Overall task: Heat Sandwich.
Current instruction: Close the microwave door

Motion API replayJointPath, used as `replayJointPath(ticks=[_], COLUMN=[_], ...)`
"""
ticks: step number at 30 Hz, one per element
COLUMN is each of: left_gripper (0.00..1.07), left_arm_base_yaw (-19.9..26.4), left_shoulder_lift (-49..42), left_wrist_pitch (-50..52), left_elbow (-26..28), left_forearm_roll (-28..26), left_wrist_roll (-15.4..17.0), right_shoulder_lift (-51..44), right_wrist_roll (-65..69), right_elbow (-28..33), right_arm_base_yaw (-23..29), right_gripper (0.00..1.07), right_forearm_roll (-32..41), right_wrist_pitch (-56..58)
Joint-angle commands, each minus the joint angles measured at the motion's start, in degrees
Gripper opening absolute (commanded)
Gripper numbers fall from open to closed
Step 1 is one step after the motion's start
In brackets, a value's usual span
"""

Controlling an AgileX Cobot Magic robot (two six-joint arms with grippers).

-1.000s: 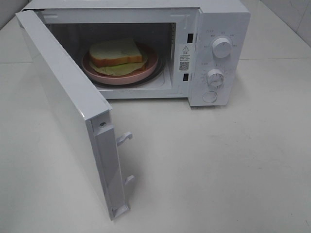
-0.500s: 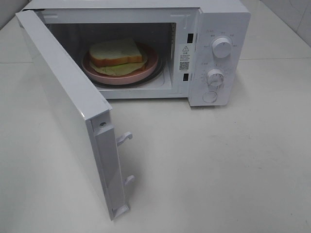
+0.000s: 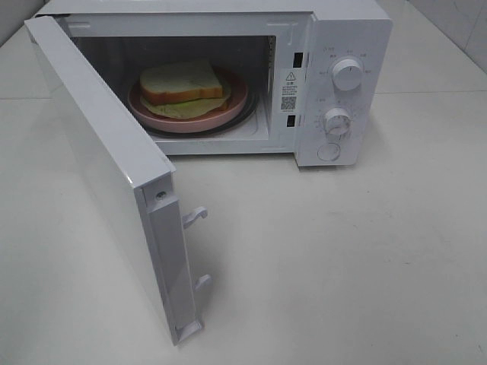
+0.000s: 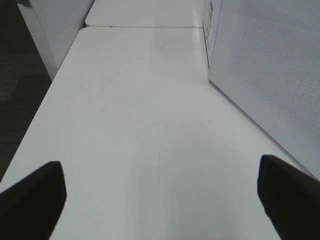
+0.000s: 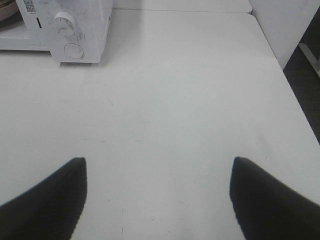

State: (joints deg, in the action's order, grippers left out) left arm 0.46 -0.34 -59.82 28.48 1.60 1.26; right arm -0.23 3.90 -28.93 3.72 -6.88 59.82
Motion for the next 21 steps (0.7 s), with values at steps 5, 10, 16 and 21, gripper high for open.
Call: replayJointPath(ticks=[5, 10, 16, 21], left_gripper=[0.98, 0.98, 0.98, 0.98], left_arm_base_yaw=[0.2, 0.2, 0.2, 0.2], left_shoulder_lift=[-1.4, -1.4, -1.4, -1.4], left_wrist_pitch=[0.5, 0.5, 0.5, 0.5], left_elbow=[-0.2, -0.2, -0.2, -0.2], left_forearm_roll=[0.1, 0.1, 0.1, 0.1], left_wrist_roll=[0.2, 0.2, 0.2, 0.2], right_shoulder_lift=[-1.5, -1.5, -1.5, -1.5], right_wrist_roll=[-0.5, -0.5, -0.5, -0.5], right_elbow=[0.1, 0.1, 0.1, 0.1], right_arm_base_yaw=[-0.5, -0.5, -0.5, -0.5], right_gripper=[0.76, 0.76, 0.76, 0.76], right_forearm_roll=[0.1, 0.1, 0.1, 0.1], right_wrist_pitch=[-0.3, -0.3, -0.3, -0.3])
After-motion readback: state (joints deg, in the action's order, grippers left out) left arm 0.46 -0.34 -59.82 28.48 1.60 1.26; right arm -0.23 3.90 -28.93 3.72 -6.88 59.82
